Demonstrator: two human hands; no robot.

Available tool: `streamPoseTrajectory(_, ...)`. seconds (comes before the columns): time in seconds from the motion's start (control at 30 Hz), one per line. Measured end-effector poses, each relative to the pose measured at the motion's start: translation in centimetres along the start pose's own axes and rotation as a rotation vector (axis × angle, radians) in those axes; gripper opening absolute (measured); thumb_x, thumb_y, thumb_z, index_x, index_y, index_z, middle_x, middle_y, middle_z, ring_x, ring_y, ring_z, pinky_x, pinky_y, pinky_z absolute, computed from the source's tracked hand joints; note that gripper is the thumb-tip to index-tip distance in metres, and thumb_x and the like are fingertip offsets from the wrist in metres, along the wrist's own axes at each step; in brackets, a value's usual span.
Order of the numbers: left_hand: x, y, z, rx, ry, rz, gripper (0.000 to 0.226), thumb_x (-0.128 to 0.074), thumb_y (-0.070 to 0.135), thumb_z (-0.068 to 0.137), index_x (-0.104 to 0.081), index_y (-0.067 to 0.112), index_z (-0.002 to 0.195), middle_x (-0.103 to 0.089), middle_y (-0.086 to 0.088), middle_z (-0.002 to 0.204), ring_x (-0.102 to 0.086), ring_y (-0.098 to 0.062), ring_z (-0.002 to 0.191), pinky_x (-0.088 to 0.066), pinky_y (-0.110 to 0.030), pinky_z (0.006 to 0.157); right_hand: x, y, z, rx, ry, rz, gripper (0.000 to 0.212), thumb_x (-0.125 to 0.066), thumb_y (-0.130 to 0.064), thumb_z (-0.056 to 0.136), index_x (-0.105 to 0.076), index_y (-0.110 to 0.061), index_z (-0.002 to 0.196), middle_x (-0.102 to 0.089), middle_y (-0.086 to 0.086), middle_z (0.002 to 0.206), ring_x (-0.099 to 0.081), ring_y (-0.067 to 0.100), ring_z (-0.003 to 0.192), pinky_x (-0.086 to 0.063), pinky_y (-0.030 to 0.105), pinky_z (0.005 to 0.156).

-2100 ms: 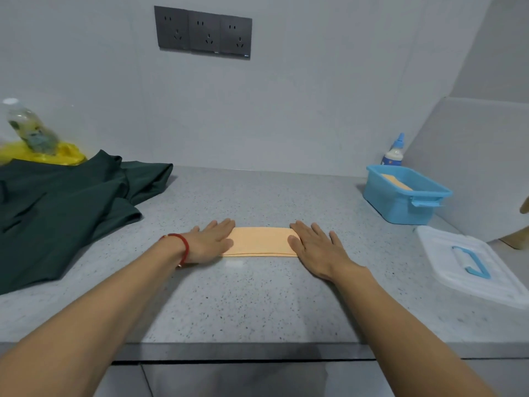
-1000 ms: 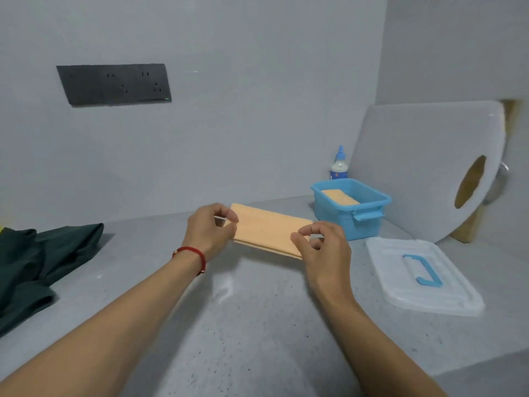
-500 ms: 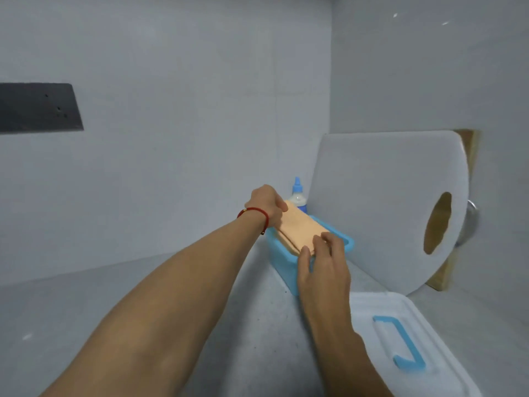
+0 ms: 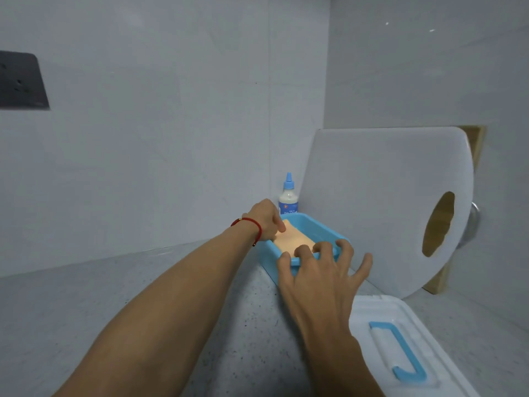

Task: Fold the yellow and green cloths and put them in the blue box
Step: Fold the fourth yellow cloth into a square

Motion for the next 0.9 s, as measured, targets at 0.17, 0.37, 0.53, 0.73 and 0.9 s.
streamPoseTrajectory(0.17, -0.7, -1.0, 0.9, 0.042, 0.060, 0.114, 0.038, -0.081, 0.023, 0.083, -0.067, 0.021, 0.118, -0.046, 0.005, 0.137, -0.035, -0.021, 0.126, -0.028, -0.048, 0.109, 0.2, -0.1, 0.2, -0.018, 0.004, -0.106, 0.090, 0.012, -0.067, 0.086, -0.065, -0.038, 0.123, -0.053, -0.004, 0.143, -0.019, 0.032, 0.151, 0.015, 0.074, 0.109)
streamPoseTrajectory(0.37, -2.0, -2.4, 1.5, 0.154, -0.172, 0.259, 0.089, -0.072, 0.066, 0.078, -0.047, 0.017, 0.148, -0.014, 0.010, 0.166, -0.005, -0.028, 0.150, -0.025, -0.058, 0.116, 0.2, -0.3, 1.9, -0.057, -0.048, -0.202, 0.094, 0.003, -0.081, 0.087, -0.075, -0.032, 0.106, -0.069, -0.007, 0.113, -0.037, 0.035, 0.143, 0.023, 0.074, 0.108)
streamPoseTrajectory(0.53, -1.8, -1.7, 1.0, 0.175, -0.194, 0.236, 0.075, -0.070, 0.061, 0.083, -0.054, 0.018, 0.142, -0.033, 0.002, 0.157, -0.020, -0.031, 0.147, -0.031, -0.052, 0.115, -0.2, -0.3, 1.4, -0.049, -0.030, -0.154, 0.089, 0.002, -0.075, 0.090, -0.073, -0.032, 0.111, -0.065, -0.005, 0.126, -0.031, 0.034, 0.147, 0.019, 0.076, 0.108)
streamPoseTrajectory(0.73, 2.6, -0.9, -4.9, 0.021, 0.328, -0.420, 0.049, -0.040, -0.010, 0.078, -0.068, 0.024, 0.057, -0.070, -0.007, 0.092, -0.062, -0.028, 0.096, -0.052, -0.048, 0.093, 1.0, -2.4, -0.3, 0.093, 0.107, 0.075, 0.049, -0.030, -0.055, 0.097, -0.062, -0.027, 0.122, -0.055, 0.001, 0.142, -0.030, 0.028, 0.149, 0.010, 0.069, 0.117)
streamPoseTrajectory(0.9, 3.6, -5.8, -14.6, -0.060, 0.475, -0.243, 0.036, -0.047, -0.011, 0.073, -0.060, 0.023, 0.069, -0.057, 0.006, 0.098, -0.049, -0.020, 0.106, -0.042, -0.043, 0.095, 0.3, -8.3, -4.7, 0.471, 0.192, 0.067, 0.034, -0.049, -0.036, 0.089, -0.068, -0.019, 0.111, -0.064, 0.003, 0.122, -0.052, 0.027, 0.128, -0.014, 0.064, 0.120)
Point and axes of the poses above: each hand's wrist, its own z-axis towards the middle knuckle, its own x-axis out of the back of the hand, y = z × x, the point moved 7 cm from there along z, towards the middle knuckle
